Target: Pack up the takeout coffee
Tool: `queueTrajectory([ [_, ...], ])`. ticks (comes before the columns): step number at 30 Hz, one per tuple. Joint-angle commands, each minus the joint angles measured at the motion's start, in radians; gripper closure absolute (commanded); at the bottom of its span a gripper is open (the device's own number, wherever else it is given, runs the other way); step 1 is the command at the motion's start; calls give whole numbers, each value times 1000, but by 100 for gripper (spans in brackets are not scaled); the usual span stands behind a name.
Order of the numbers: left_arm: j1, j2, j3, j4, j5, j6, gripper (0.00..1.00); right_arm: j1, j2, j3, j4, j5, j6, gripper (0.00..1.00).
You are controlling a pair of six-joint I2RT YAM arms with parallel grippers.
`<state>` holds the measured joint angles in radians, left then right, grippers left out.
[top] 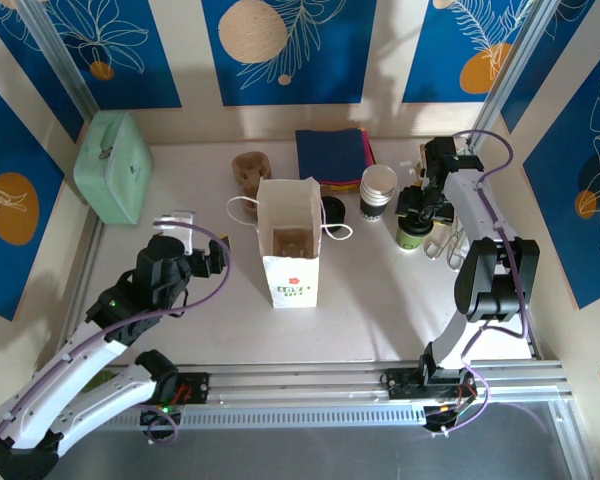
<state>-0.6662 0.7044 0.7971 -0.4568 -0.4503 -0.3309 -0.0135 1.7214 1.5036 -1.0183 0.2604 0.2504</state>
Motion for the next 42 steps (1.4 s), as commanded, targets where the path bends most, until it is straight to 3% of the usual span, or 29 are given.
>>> queueTrajectory([
  [1, -6, -2, -2, 2, -13, 13, 4, -5, 19, 29, -29, -24, -11, 19],
  [42, -6, 6, -6, -10, -30, 10, 2, 21, 144, 117, -134, 9, 1, 22],
])
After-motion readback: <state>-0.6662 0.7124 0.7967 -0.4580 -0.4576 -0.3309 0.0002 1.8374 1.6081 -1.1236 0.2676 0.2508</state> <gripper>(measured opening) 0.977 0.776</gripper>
